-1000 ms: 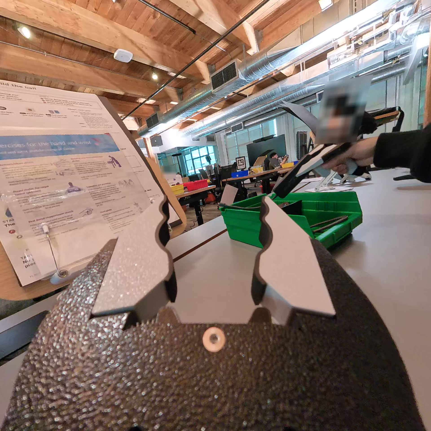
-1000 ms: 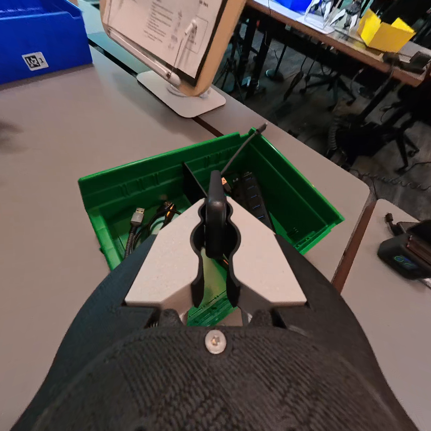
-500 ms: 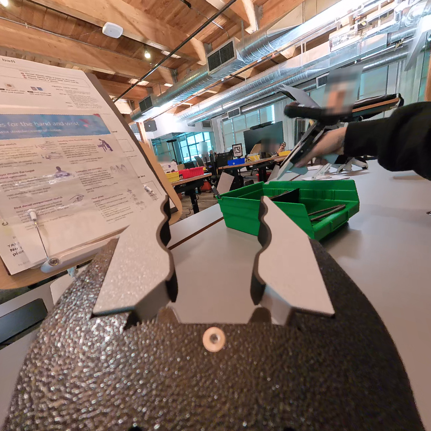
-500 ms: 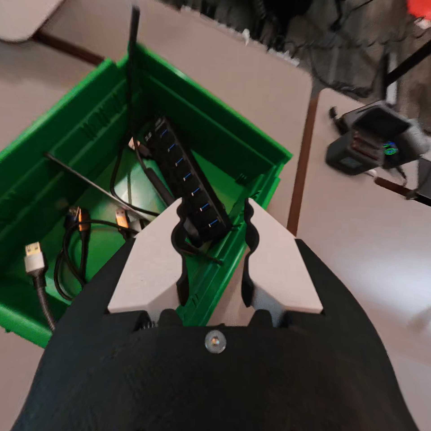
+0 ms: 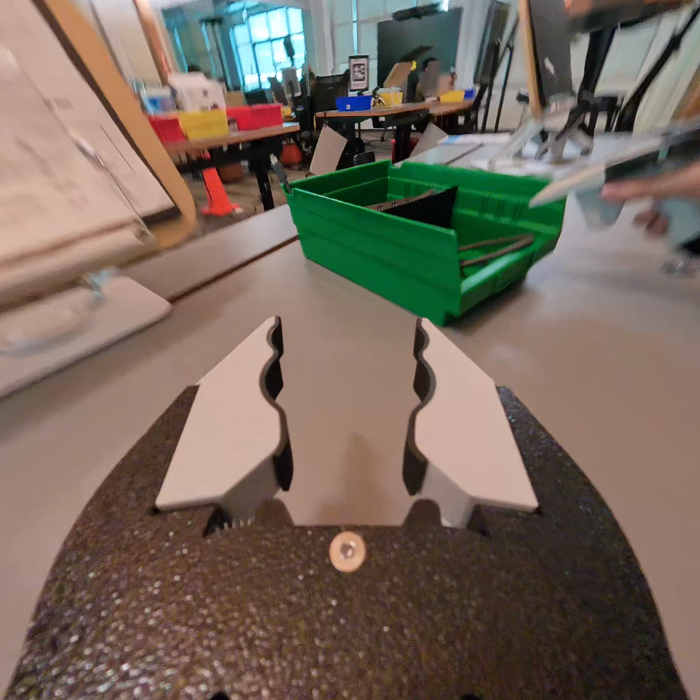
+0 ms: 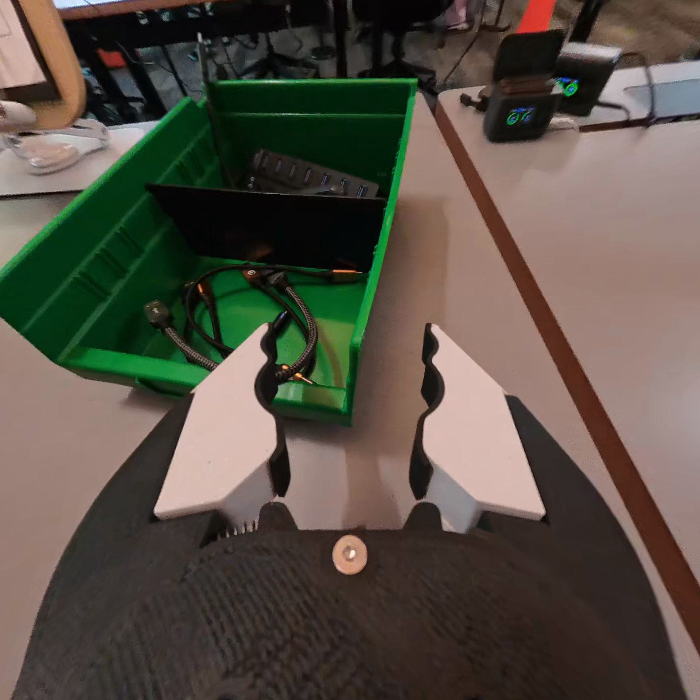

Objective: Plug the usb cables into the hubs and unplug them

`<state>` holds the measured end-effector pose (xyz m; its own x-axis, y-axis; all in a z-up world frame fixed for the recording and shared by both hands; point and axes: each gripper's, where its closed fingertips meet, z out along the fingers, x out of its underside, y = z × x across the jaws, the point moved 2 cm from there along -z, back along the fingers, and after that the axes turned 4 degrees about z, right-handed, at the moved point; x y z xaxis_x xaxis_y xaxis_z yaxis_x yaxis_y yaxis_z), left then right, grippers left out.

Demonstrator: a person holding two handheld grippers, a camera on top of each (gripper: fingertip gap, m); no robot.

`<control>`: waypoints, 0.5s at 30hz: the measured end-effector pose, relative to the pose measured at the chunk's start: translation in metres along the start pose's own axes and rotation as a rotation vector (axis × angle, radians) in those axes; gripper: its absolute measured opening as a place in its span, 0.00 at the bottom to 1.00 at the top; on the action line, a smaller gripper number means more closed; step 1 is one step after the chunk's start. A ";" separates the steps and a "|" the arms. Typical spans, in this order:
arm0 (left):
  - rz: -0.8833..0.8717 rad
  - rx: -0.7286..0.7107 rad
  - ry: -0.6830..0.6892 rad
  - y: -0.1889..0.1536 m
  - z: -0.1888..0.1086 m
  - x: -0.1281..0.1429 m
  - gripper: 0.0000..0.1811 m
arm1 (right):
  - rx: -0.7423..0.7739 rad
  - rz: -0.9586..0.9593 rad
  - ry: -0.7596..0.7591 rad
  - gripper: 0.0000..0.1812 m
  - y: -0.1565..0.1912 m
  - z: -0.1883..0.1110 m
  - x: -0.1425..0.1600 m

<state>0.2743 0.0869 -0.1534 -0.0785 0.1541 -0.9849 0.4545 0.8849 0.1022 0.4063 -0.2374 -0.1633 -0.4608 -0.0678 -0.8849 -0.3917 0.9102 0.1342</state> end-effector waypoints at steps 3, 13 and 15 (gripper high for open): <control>-0.182 0.027 0.026 -0.034 0.038 -0.008 0.33 | 0.006 0.022 -0.072 0.35 -0.006 0.005 -0.003; -0.045 -0.140 0.185 -0.076 0.132 -0.009 0.08 | 0.092 -0.127 -0.044 0.02 -0.005 0.022 0.009; 0.047 -0.183 0.169 -0.068 0.128 -0.007 0.06 | 0.039 -0.108 -0.001 0.03 0.002 0.020 0.011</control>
<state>0.3576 -0.0308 -0.1710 -0.2154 0.2551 -0.9426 0.2944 0.9373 0.1864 0.4169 -0.2281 -0.1817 -0.4170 -0.1659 -0.8936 -0.4077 0.9129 0.0208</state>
